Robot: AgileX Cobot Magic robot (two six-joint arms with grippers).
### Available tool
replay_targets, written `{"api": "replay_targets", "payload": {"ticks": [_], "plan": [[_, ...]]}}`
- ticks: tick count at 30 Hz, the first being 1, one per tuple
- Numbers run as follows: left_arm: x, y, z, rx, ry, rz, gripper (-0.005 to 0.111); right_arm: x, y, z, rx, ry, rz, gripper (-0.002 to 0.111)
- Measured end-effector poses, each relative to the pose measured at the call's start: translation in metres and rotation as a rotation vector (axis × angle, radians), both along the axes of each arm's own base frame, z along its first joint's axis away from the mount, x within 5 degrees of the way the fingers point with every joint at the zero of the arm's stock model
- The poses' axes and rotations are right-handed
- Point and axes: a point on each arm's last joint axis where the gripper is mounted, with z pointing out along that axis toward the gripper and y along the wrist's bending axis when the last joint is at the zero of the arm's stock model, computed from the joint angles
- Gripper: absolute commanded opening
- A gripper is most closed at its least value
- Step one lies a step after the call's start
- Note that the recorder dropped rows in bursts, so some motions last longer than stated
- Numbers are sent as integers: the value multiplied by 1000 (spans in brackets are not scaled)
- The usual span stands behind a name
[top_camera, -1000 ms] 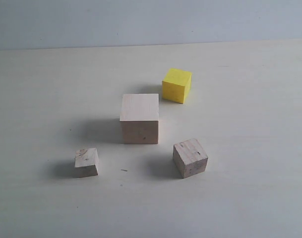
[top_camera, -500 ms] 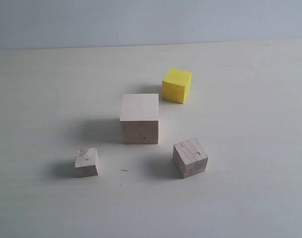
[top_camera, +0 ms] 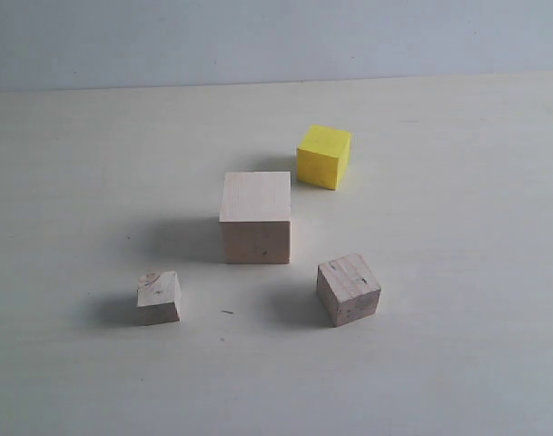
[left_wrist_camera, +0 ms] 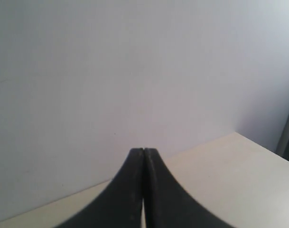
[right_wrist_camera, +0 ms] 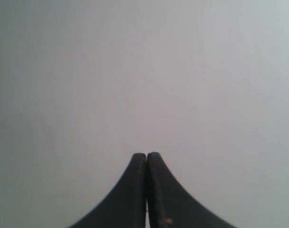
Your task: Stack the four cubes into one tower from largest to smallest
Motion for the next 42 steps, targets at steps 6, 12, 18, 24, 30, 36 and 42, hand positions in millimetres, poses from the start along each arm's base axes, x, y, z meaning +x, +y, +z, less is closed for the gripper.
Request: {"api": "replay_targets", "payload": {"ticks": [6, 12, 18, 24, 30, 36, 42], "plan": [[-17, 7, 3, 21, -54, 33, 0, 68, 31, 24, -232, 189, 229, 0], [-43, 16, 9, 16, -135, 76, 0, 145, 80, -5, -265, 568, 634, 0], [-61, 21, 0, 2, -149, 90, 0, 193, 102, -43, -260, 761, 731, 0], [-64, 22, -16, -28, -91, 89, 0, 214, 110, -74, -121, 952, 781, 0], [-66, 22, -17, -59, -75, 81, 0, 225, 109, -71, 167, 996, 744, 0], [-70, 21, -16, -90, -59, 63, 0, 249, 74, -71, 420, 943, 273, 0], [-78, 22, -13, -109, -69, 52, 0, 254, 31, -74, 56, 849, -249, 0]]}}
